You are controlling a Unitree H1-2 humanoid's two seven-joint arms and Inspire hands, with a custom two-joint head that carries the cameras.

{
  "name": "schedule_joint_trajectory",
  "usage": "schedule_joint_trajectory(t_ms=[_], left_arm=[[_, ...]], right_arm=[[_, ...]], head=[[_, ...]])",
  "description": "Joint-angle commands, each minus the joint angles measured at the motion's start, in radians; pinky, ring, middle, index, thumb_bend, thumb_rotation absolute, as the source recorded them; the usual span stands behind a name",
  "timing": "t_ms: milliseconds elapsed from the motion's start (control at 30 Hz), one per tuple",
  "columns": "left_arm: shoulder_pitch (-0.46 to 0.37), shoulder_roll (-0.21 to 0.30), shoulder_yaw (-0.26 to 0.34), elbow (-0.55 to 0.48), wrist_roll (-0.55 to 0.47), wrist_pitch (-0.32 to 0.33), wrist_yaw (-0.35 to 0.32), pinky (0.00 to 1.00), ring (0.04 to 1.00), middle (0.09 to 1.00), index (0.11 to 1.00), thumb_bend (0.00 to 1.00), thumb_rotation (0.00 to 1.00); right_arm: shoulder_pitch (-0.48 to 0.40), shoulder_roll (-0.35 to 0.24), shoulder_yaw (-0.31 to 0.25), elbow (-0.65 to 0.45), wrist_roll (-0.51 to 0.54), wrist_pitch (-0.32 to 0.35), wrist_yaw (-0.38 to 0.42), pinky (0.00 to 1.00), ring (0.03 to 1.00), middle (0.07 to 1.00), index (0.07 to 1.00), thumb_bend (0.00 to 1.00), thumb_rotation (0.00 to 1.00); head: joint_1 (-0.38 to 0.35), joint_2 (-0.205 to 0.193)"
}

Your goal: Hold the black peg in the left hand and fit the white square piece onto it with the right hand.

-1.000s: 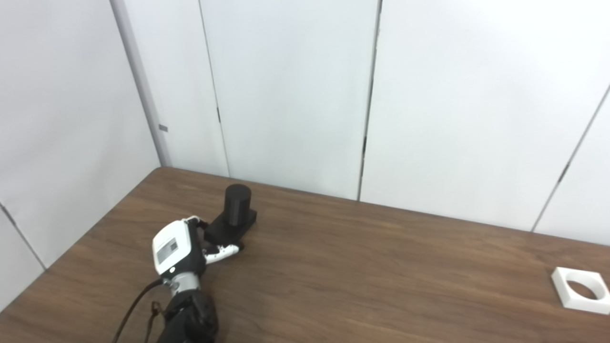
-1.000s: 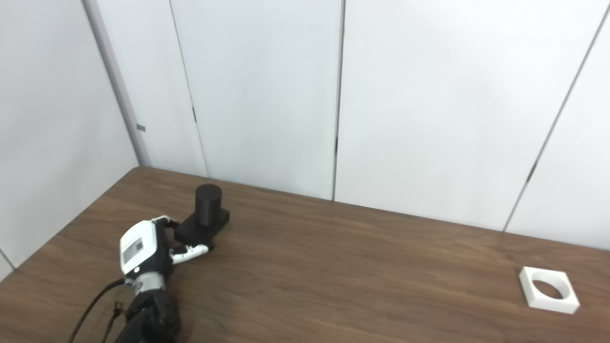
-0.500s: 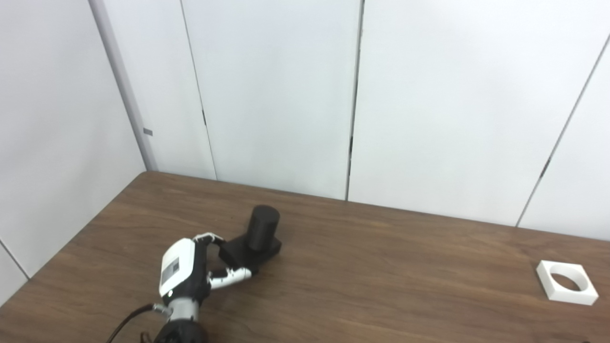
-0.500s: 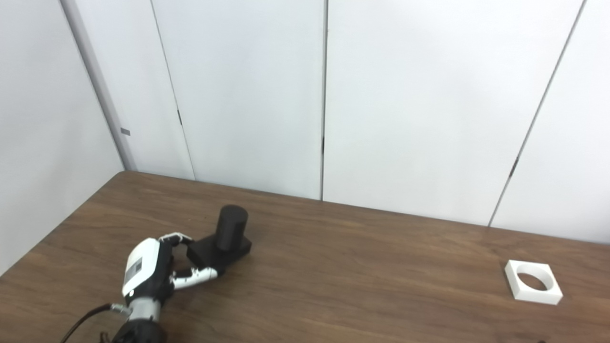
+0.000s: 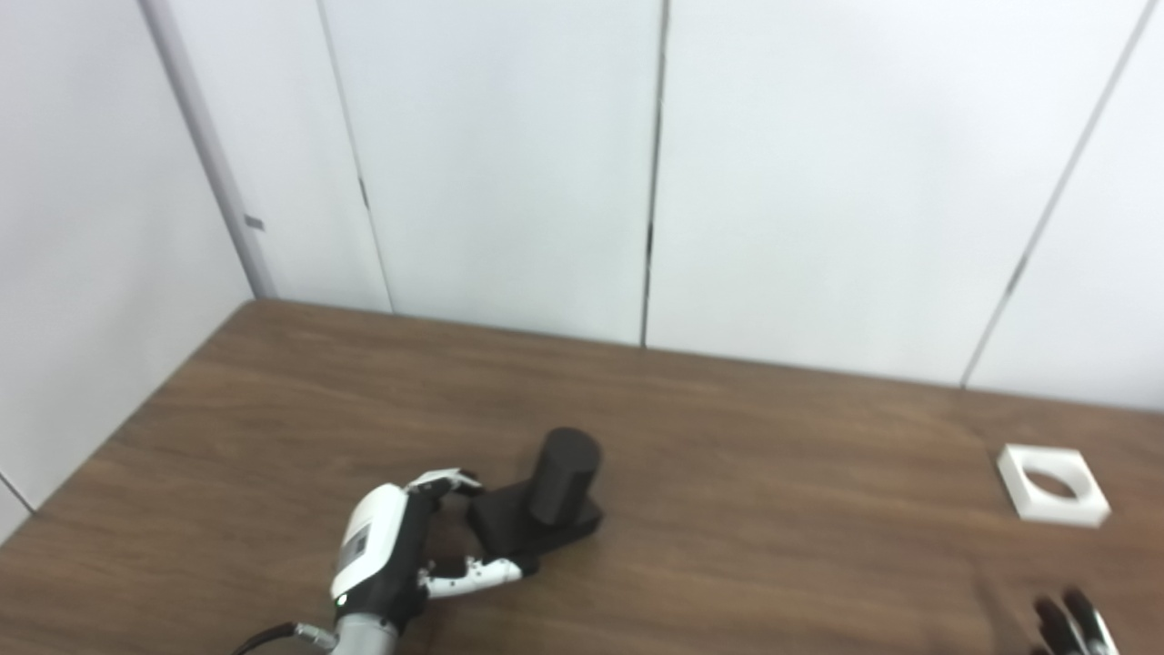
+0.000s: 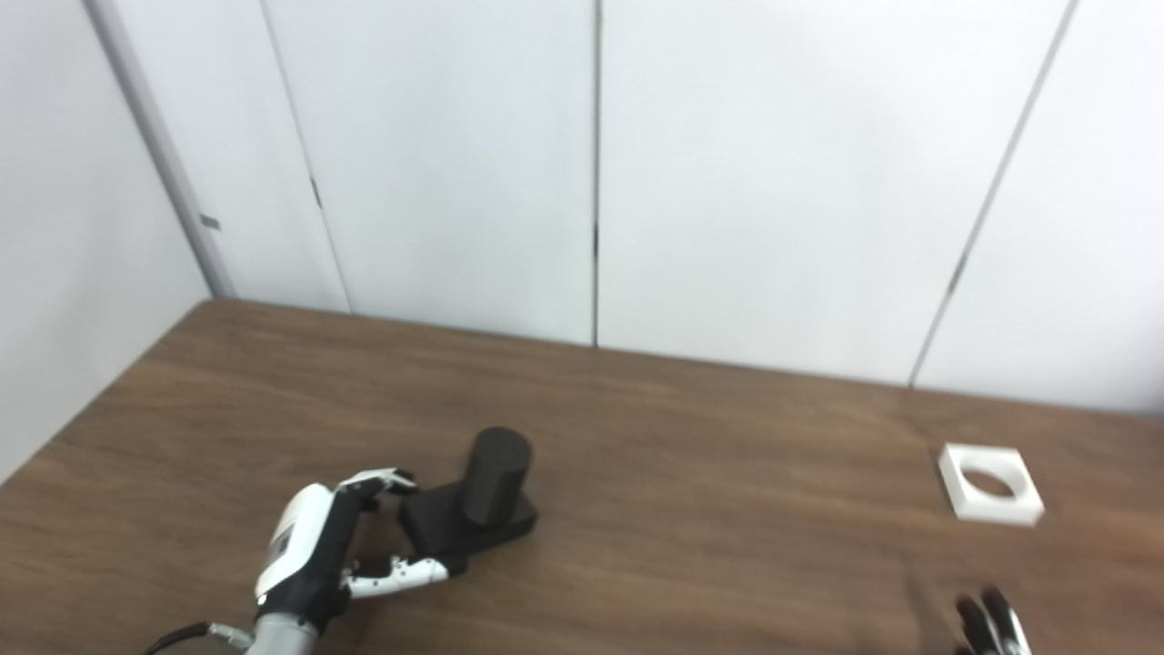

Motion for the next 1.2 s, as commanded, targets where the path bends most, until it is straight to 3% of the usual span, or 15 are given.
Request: schedule_joint_trajectory(t_ms=[0, 33, 167, 367, 467, 967, 1167], left_arm=[[0.004, -0.009, -0.031, -0.043, -0.02, -0.061, -0.03, 0.77, 0.819, 0.772, 0.488, 0.52, 0.05], [0.011, -0.009, -0.042, -0.052, -0.02, -0.073, -0.041, 0.77, 0.821, 0.77, 0.487, 0.52, 0.05], [0.038, -0.01, -0.082, -0.089, -0.035, -0.074, -0.108, 0.81, 0.856, 0.786, 0.486, 0.52, 0.05], [0.064, 0.003, -0.131, -0.077, -0.054, -0.151, -0.16, 0.76, 0.847, 0.787, 0.487, 0.52, 0.04], [0.071, 0.001, -0.148, -0.073, -0.062, -0.156, -0.183, 0.76, 0.853, 0.793, 0.486, 0.52, 0.05], [0.065, 0.006, -0.206, -0.005, -0.037, -0.259, -0.213, 0.8, 0.864, 0.788, 0.485, 0.52, 0.05], [0.058, 0.019, -0.211, -0.002, -0.035, -0.25, -0.25, 0.84, 0.866, 0.786, 0.484, 0.52, 0.05]], right_arm=[[-0.006, 0.025, 0.004, -0.059, -0.016, 0.005, -0.017, 1.0, 1.0, 0.954, 0.988, 0.54, 1.0], [-0.008, 0.028, 0.007, -0.07, -0.02, 0.012, -0.021, 1.0, 1.0, 0.957, 0.991, 0.51, 1.0], [-0.014, 0.034, 0.016, -0.093, -0.025, 0.035, -0.036, 1.0, 1.0, 0.954, 0.993, 0.45, 1.0], [-0.022, 0.037, 0.024, -0.115, -0.012, 0.077, -0.045, 1.0, 1.0, 0.936, 0.982, 0.51, 0.97], [-0.027, 0.037, 0.029, -0.126, -0.01, 0.095, -0.05, 1.0, 1.0, 0.932, 0.981, 0.54, 0.95], [-0.042, 0.03, 0.042, -0.162, -0.012, 0.152, -0.077, 1.0, 1.0, 0.914, 0.962, 0.56, 0.94], [-0.047, 0.033, 0.04, -0.168, -0.01, 0.161, -0.084, 1.0, 0.997, 0.907, 0.957, 0.59, 0.93]], head=[[-0.007, 0.009], [-0.029, 0.034], [-0.067, 0.072], [-0.111, 0.124], [-0.126, 0.144], [-0.15, 0.21], [-0.156, 0.228]])
